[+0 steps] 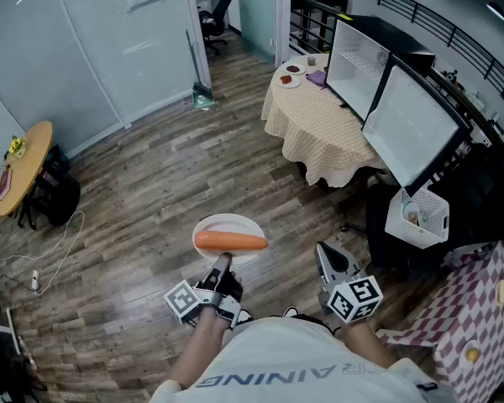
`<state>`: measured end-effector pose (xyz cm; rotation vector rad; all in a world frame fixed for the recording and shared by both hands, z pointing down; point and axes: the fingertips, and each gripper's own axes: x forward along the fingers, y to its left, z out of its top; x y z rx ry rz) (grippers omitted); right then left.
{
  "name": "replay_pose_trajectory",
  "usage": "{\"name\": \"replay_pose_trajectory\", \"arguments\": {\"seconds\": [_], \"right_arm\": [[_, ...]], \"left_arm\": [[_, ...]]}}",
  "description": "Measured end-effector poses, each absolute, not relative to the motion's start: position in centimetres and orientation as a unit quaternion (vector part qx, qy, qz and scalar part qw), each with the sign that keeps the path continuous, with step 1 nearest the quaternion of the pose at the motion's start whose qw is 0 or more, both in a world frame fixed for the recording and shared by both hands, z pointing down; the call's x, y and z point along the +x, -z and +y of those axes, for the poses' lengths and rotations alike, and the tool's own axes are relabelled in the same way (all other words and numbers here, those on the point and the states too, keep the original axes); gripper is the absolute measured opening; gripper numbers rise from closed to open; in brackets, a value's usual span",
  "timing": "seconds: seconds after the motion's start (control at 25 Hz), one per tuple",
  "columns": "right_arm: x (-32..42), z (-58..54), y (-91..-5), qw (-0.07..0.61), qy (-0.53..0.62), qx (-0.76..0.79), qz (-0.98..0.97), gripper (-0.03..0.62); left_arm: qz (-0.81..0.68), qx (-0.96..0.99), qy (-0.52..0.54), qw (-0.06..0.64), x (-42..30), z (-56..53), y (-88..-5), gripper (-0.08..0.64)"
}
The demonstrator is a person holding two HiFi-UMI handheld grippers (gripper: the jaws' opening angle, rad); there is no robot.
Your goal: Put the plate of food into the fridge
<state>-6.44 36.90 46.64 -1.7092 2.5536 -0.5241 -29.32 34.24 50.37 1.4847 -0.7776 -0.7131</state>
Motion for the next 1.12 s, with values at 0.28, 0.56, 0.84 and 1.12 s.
{"name": "replay_pose_trajectory", "arguments": {"seconds": [0.28, 0.56, 0.84, 1.12], "right_arm": [[-7.0, 37.2, -46.7, 0.010, 0.167, -0.545, 0.822, 0.020], [-7.1, 36.9, -46.9, 0.020, 0.170, -0.560, 0.811, 0.020], [-9.4, 36.6, -46.8, 0.009, 0.166, -0.557, 0.814, 0.020], [-14.2, 35.9, -47.8, 0.006, 0.174, -0.550, 0.817, 0.020]], "left_arm": [[-0.332, 0.635, 0.317, 0.621, -29.3, 34.4, -50.2, 0.026], [-0.332, 0.636, 0.313, 0.622, -29.9, 34.4, -50.8, 0.026], [-0.330, 0.633, 0.319, 0.623, -32.0, 34.4, -50.8, 0.026], [-0.330, 0.624, 0.318, 0.632, -35.7, 34.0, -51.5, 0.026]]}}
